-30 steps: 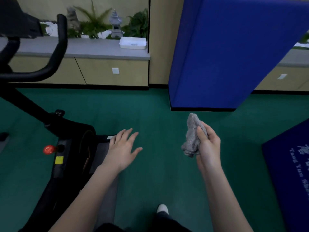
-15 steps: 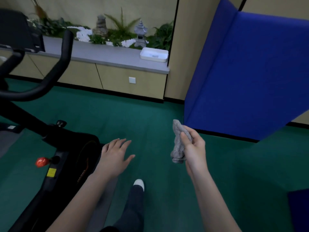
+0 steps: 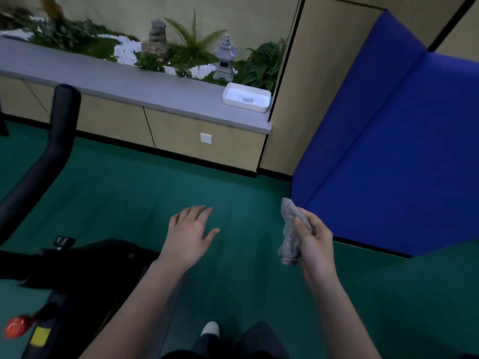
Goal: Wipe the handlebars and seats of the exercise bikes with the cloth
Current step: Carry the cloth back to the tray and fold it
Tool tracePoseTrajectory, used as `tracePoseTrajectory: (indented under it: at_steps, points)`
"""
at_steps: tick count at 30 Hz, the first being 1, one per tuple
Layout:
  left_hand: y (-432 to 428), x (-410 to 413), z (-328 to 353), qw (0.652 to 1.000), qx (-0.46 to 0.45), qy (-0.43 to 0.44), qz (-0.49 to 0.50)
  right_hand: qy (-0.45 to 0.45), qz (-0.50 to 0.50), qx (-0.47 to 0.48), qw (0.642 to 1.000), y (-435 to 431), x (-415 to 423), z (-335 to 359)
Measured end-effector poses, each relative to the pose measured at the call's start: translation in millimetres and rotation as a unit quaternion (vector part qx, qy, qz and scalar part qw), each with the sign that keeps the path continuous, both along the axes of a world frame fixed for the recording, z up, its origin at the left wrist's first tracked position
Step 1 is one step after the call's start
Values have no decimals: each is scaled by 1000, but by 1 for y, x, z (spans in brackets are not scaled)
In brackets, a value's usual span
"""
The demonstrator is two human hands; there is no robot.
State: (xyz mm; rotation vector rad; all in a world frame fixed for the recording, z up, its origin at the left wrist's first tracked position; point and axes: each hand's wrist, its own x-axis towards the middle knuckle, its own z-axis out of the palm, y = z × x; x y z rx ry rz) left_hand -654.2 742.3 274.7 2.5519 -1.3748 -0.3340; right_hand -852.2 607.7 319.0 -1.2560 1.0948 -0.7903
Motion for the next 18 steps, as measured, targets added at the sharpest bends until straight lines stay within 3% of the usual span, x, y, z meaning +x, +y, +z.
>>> tracePoseTrajectory:
  at_steps: [8, 18]
  points:
    - [-83, 56, -7, 999, 37, 14, 33, -10, 31, 33, 999, -100, 68, -11]
    - [-248, 103, 11, 998, 14, 3, 66, -23, 29, 51, 998, -279, 117, -4]
